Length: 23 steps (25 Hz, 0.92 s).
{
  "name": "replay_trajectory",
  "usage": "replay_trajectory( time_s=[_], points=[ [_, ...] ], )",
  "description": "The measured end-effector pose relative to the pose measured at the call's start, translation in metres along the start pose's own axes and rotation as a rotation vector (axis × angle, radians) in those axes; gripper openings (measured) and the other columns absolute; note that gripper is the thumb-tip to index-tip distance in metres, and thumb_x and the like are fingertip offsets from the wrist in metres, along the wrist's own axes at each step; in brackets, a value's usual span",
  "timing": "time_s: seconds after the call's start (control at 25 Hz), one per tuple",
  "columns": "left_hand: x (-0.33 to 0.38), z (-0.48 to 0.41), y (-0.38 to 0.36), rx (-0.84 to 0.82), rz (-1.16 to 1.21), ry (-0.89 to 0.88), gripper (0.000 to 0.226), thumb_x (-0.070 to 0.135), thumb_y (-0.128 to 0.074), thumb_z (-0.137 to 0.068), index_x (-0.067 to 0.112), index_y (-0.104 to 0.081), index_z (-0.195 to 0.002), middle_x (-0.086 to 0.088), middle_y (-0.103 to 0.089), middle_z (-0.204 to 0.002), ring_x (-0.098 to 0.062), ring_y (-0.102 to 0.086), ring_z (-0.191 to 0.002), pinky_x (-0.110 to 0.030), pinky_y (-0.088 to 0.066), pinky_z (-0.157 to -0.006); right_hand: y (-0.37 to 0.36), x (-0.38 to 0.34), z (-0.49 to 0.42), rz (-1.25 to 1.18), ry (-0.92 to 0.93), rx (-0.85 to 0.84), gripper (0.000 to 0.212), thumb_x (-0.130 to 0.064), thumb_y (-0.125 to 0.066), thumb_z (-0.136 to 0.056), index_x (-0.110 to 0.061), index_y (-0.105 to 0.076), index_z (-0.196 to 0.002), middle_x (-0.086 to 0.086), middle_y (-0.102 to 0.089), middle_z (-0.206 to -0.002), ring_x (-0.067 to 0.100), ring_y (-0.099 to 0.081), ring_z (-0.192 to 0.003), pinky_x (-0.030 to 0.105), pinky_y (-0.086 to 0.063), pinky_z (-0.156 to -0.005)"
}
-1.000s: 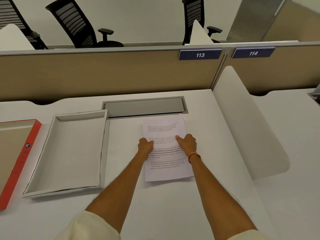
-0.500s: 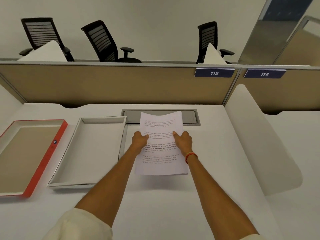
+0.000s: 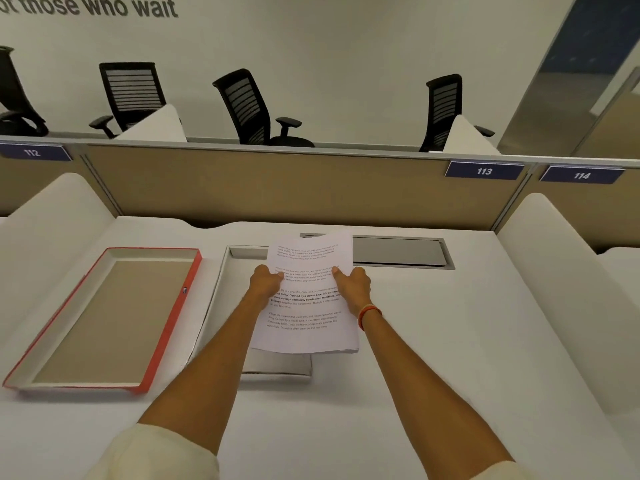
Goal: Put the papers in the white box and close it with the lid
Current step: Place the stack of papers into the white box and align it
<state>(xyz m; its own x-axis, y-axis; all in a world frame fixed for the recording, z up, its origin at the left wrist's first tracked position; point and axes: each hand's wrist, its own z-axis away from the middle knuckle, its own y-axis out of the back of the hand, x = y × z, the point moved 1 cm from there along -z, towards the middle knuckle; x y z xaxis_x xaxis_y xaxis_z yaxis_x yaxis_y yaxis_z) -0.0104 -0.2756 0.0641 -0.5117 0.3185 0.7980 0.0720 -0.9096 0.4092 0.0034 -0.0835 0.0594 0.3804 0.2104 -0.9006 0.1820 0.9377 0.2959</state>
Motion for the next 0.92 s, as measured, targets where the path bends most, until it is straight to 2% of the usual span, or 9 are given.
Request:
replay_trajectory(
  time_s=[0.12, 0.36, 0.48, 0.64, 0.8, 0.84, 0.92],
  points=[
    [-0.013, -0.012, 0.034, 0.011, 0.013, 0.003, 0.036, 0.017, -0.055, -0.096, -0.001, -0.047, -0.126, -0.021, -0.057, -0.131, -0.037, -0.06, -0.115, -0.04, -0.051, -0.086, -0.036, -0.011, 0.011, 0.005, -0.003, -0.012, 0.023, -0.033, -0.06, -0.094, -0.012, -0.05, -0.095, 0.016, -0.067, -0.117, 0.031, -0.067, -0.102, 0.031, -0.054, -0.077],
    [-0.033, -0.039, 0.075, 0.009, 0.022, -0.026, 0.036, 0.014, -0.054, -0.096, -0.004, -0.05, -0.127, -0.022, -0.058, -0.13, -0.037, -0.059, -0.116, -0.034, -0.048, -0.08, -0.091, -0.02, 0.015, 0.08, -0.032, -0.001, 0.023, -0.034, -0.058, -0.095, -0.012, -0.05, -0.096, 0.015, -0.067, -0.117, 0.029, -0.068, -0.098, 0.031, -0.053, -0.074],
    [-0.047, -0.054, 0.082, -0.017, 0.007, -0.036, 0.038, 0.013, -0.053, -0.096, -0.004, -0.051, -0.13, -0.022, -0.058, -0.132, -0.037, -0.058, -0.117, -0.034, -0.048, -0.084, -0.11, -0.014, 0.01, 0.12, -0.083, 0.006, 0.032, -0.033, -0.058, -0.095, -0.004, -0.056, -0.109, 0.017, -0.065, -0.12, 0.032, -0.066, -0.105, 0.034, -0.053, -0.078],
    [-0.065, -0.073, 0.083, -0.046, -0.017, -0.007, 0.034, 0.014, -0.052, -0.097, -0.004, -0.052, -0.126, -0.021, -0.06, -0.128, -0.036, -0.062, -0.111, -0.03, -0.047, -0.076, -0.131, -0.004, 0.003, 0.187, -0.148, 0.004, 0.042, -0.032, -0.056, -0.097, 0.001, -0.054, -0.123, 0.018, -0.063, -0.124, 0.033, -0.064, -0.11, 0.036, -0.054, -0.084],
    [-0.081, -0.086, 0.08, -0.04, -0.039, 0.006, 0.03, 0.015, -0.051, -0.097, -0.004, -0.053, -0.121, -0.022, -0.061, -0.124, -0.034, -0.063, -0.102, -0.031, -0.049, -0.076, -0.147, 0.01, -0.005, 0.244, -0.161, -0.007, 0.037, -0.029, -0.054, -0.098, 0.002, -0.056, -0.119, 0.019, -0.064, -0.121, 0.033, -0.065, -0.107, 0.036, -0.055, -0.086],
    [-0.086, -0.087, 0.079, -0.034, -0.057, 0.0, 0.027, 0.016, -0.05, -0.098, -0.003, -0.054, -0.117, -0.021, -0.061, -0.122, -0.033, -0.063, -0.101, -0.031, -0.05, -0.076, -0.15, 0.014, -0.006, 0.262, -0.163, -0.014, 0.036, -0.028, -0.053, -0.099, 0.002, -0.057, -0.117, 0.019, -0.064, -0.12, 0.033, -0.065, -0.105, 0.036, -0.055, -0.087],
    [-0.093, -0.09, 0.075, -0.03, -0.092, -0.01, 0.012, 0.015, -0.05, -0.098, 0.005, -0.053, -0.101, -0.019, -0.063, -0.112, -0.026, -0.062, -0.087, -0.032, -0.05, -0.076, -0.155, 0.019, -0.009, 0.289, -0.168, -0.023, 0.029, -0.027, -0.052, -0.099, 0.0, -0.057, -0.109, 0.02, -0.065, -0.118, 0.031, -0.065, -0.099, 0.035, -0.054, -0.084]
  ],
)
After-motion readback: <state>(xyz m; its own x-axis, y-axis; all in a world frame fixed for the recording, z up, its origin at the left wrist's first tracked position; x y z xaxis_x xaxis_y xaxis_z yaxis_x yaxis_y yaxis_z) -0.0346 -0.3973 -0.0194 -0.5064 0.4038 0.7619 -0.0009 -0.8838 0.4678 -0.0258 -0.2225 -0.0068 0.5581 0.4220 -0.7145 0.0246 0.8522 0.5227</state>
